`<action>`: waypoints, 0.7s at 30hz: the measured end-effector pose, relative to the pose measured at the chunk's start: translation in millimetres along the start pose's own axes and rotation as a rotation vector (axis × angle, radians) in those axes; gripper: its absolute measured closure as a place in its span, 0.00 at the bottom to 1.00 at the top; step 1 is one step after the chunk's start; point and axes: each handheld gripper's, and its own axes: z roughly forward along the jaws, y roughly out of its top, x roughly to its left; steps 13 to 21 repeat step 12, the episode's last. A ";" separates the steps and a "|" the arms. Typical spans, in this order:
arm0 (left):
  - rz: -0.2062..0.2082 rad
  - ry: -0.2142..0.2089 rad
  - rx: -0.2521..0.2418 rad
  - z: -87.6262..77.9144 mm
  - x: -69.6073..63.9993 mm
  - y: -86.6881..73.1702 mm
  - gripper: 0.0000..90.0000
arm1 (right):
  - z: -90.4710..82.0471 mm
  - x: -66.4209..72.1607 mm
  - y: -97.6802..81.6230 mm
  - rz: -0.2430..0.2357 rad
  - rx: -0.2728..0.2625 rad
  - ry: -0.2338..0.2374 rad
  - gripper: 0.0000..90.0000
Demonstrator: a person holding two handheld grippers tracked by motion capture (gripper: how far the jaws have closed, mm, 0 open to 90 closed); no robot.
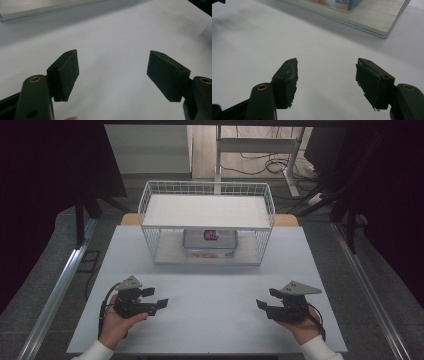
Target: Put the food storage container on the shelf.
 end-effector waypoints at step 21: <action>0.008 -0.014 0.009 3.6 0.5 0.4 0.27 | -0.2 -5.1 -4.4 -0.005 -0.015 -0.048 0.26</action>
